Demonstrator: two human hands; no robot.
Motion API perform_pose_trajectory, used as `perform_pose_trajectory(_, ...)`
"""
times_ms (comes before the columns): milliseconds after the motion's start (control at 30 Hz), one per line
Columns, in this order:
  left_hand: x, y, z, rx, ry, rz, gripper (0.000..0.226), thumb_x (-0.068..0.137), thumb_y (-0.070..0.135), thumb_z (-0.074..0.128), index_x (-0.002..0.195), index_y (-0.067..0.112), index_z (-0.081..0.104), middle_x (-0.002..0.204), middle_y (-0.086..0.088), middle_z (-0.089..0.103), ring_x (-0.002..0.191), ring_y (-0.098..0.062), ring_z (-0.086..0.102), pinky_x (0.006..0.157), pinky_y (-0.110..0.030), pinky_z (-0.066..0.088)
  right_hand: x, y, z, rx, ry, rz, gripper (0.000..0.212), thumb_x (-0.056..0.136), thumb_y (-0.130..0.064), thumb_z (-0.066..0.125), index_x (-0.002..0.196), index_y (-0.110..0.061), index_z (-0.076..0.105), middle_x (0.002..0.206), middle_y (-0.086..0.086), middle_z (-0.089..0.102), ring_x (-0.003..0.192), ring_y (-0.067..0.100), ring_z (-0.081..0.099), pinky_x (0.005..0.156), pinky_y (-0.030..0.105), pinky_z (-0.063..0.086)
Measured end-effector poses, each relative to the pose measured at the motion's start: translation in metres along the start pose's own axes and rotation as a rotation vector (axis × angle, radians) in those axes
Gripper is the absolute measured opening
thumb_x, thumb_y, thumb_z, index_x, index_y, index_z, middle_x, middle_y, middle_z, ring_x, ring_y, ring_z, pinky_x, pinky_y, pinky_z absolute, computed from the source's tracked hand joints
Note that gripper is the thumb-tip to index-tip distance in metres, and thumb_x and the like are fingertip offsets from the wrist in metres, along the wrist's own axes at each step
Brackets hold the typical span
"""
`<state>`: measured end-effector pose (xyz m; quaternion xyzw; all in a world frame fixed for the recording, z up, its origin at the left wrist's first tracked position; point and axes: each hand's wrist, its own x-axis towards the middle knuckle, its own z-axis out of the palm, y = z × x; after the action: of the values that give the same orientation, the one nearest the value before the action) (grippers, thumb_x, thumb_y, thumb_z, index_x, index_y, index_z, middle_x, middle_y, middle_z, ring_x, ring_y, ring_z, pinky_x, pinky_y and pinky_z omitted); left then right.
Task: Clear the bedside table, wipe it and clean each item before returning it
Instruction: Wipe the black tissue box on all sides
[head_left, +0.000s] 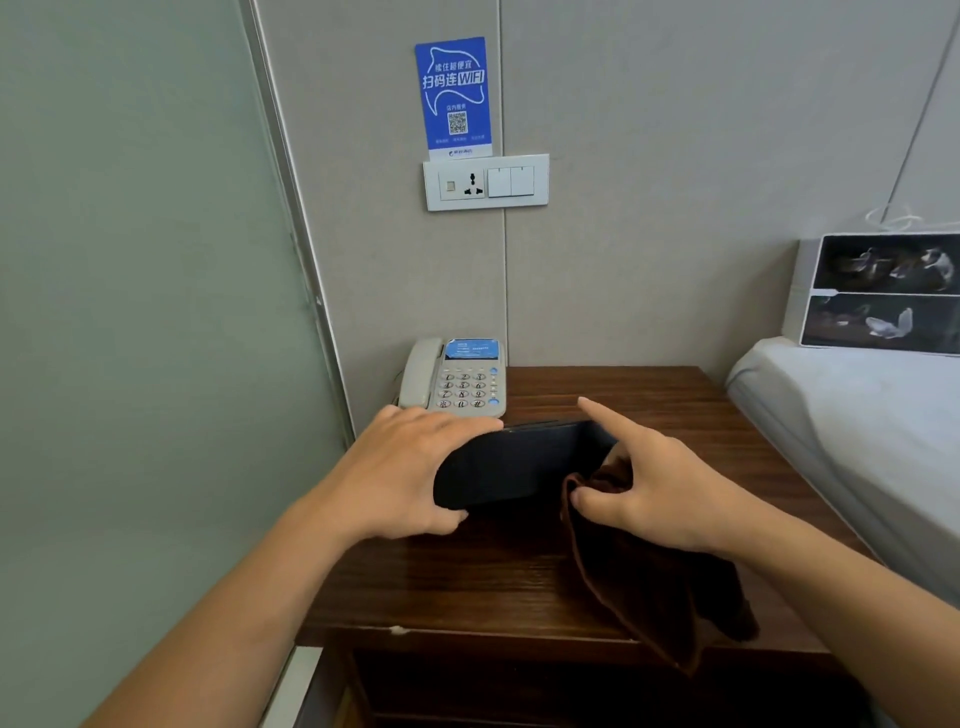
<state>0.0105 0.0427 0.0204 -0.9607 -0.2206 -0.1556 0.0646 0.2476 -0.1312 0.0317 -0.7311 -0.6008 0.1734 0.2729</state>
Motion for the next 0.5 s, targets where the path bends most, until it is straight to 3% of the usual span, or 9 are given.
perform_pose_trajectory(100,-0.001,-0.007,0.001,-0.130,-0.049,-0.035,0.093,0.069,0.068,0.077,0.150,0.048,0.036,0.148,0.027,0.046,0.136,-0.001,0.039,0.113,-0.034,0.031,0.001,-0.001,0.002,-0.036,-0.011,0.026,0.096,0.086,-0.048,0.076,0.162,-0.041,0.017,0.114,-0.010,0.064,0.084,0.007,0.070,0.073,0.022,0.056)
perform_pose_trajectory(333,-0.004,-0.022,0.006,-0.276,-0.115,-0.087,0.091,0.067,0.056,0.087,0.146,0.048,0.042,0.139,0.029,0.042,0.130,0.004,0.030,0.115,-0.031,0.022,0.004,0.005,0.014,-0.007,-0.059,-0.042,0.090,0.086,-0.046,0.078,0.157,-0.039,0.023,0.102,-0.010,0.070,0.086,0.008,0.071,0.080,0.032,0.060)
perform_pose_trajectory(500,-0.008,-0.028,0.016,-0.173,-0.126,-0.106,0.087,0.067,0.051,0.089,0.140,0.048,0.042,0.139,0.026,0.043,0.132,-0.001,0.030,0.114,-0.031,0.020,0.012,0.009,0.023,-0.004,-0.056,-0.077,0.086,0.085,-0.050,0.077,0.155,-0.040,0.029,0.106,-0.015,0.066,0.089,-0.002,0.066,0.081,0.021,0.055)
